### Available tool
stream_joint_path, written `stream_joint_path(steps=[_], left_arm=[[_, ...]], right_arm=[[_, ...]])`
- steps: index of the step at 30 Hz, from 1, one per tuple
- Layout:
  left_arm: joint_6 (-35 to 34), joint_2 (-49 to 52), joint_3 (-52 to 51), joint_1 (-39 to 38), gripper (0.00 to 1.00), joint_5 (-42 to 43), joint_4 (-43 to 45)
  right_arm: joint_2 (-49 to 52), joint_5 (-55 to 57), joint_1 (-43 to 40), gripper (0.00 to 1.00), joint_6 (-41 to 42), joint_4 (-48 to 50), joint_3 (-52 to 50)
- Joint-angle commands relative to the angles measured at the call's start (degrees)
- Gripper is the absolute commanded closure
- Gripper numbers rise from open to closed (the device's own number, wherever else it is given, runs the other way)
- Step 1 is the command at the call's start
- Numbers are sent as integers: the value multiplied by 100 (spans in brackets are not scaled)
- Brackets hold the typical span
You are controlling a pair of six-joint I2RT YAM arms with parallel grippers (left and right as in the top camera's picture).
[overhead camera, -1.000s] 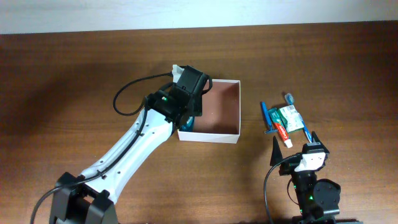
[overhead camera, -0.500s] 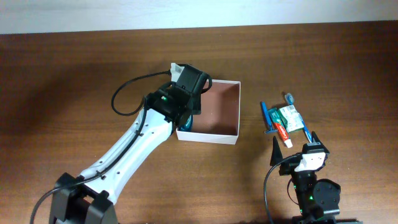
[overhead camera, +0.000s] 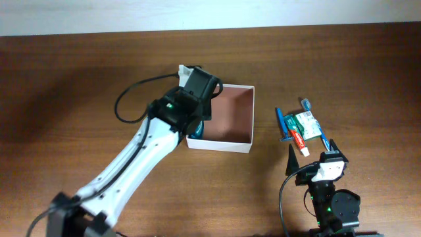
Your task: Pack container
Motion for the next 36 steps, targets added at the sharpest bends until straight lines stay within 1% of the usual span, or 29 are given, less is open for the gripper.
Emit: stream_joint_path(steps=[1, 5, 6, 9, 10, 11, 13, 18, 21, 23, 27, 31, 36], left_arm=[[125, -608, 170, 39, 51, -369, -46], [125, -881, 170, 319, 52, -496, -332], [120, -905, 170, 431, 57, -492, -426], [120, -905, 157, 850, 84, -463, -706], [120, -905, 136, 1014, 91, -389, -782], [120, -905, 120, 1154, 94, -286, -837], [151, -905, 81, 1462, 95, 35, -935], [778, -896, -83, 2212, 95, 1207, -927], [1211, -896, -264, 2579, 95, 1893, -761], [1397, -894, -433, 2726, 95, 2177, -575], [1438, -890, -796, 2870, 95, 2378, -260], [1464, -841, -1180, 2881, 99, 2673, 98], [1475, -610, -1541, 2881, 100, 2859, 608]], right_arm=[[-48, -7, 33, 2, 26, -39, -28], [-48, -7, 33, 2, 28, -39, -28], [-48, -7, 33, 2, 26, -39, -28], [-48, -9, 33, 2, 28, -39, -28], [-48, -7, 33, 2, 28, -39, -28], [-48, -7, 33, 2, 28, -39, -28], [-48, -7, 33, 2, 28, -39, -28], [-48, -9, 33, 2, 26, -39, -28], [-48, -7, 33, 2, 26, -39, -28], [-48, -7, 33, 2, 28, -39, -28], [-48, -7, 33, 2, 28, -39, -28], [-48, -7, 33, 2, 28, -39, -28], [-48, -7, 33, 2, 28, -39, -28]])
